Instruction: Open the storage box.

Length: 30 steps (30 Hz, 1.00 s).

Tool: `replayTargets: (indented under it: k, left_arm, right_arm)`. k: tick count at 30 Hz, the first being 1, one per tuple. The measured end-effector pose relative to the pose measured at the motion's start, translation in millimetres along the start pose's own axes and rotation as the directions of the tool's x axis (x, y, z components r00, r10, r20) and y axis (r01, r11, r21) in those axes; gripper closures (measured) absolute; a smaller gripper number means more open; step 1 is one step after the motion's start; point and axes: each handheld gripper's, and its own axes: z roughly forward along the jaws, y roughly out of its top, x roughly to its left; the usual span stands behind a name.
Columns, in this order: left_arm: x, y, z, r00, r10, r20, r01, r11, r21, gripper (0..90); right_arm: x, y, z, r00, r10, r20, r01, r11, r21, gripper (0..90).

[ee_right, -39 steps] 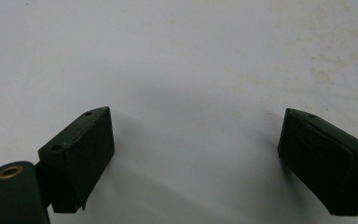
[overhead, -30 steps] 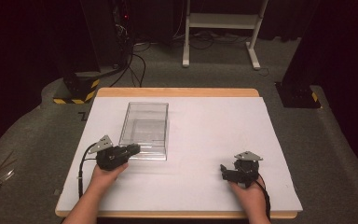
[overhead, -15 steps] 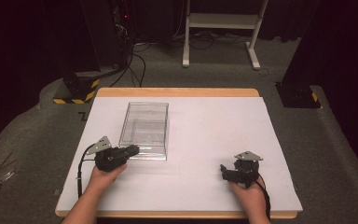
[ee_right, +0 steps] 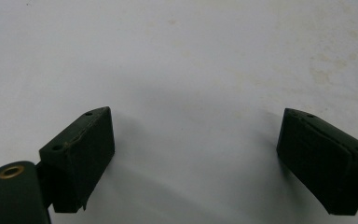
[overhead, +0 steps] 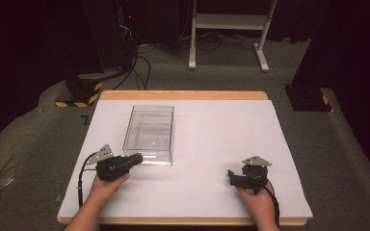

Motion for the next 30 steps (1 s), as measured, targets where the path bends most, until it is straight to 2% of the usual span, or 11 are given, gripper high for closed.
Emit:
replayTargets:
  k: [14,30]
  left_arm:
    - [-5.6,-3.8,-9.0,0.9993,0.010,0.035,-0.011,0.9999,0.013,81.6]
    - [-20.5,-13.0,-21.2,0.9991,0.010,0.040,-0.010,0.9999,0.004,82.2]
  right_arm:
    - [0.0,-0.1,-0.2,1.0000,0.000,-0.001,0.000,1.000,-0.001,11.4]
    - [-0.3,-0.1,-0.1,1.0000,0.000,-0.003,0.000,1.000,-0.001,11.5]
